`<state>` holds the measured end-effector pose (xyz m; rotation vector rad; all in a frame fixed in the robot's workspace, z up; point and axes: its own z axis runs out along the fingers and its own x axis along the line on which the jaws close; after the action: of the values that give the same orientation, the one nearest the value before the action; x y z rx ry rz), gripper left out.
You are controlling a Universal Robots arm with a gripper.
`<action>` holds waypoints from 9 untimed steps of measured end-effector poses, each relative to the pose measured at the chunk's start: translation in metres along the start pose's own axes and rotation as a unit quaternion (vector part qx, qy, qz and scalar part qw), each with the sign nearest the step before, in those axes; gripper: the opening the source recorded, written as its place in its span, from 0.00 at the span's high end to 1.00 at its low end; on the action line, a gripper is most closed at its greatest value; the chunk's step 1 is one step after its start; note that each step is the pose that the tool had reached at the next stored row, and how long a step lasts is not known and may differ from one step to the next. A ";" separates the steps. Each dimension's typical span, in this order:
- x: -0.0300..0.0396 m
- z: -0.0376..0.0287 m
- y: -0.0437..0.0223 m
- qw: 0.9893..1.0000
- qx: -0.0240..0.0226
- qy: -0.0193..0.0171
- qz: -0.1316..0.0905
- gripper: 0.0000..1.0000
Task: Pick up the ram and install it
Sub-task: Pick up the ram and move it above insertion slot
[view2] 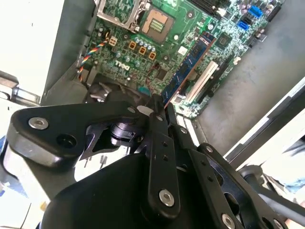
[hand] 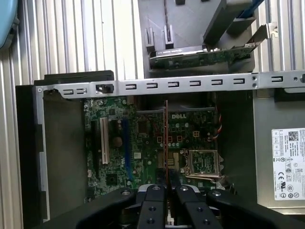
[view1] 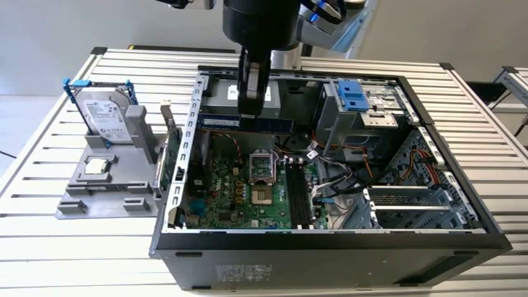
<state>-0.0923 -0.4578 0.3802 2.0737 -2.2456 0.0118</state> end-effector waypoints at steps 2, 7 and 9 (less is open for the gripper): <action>-0.0004 0.0000 -0.0039 1.000 0.000 0.000 0.000 1.00; -0.0014 -0.0002 -0.0142 1.000 0.000 0.000 0.000 1.00; -0.0018 -0.0003 -0.0181 1.000 0.000 0.001 0.001 1.00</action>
<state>-0.0742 -0.4575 0.3794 2.0719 -2.2459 0.0134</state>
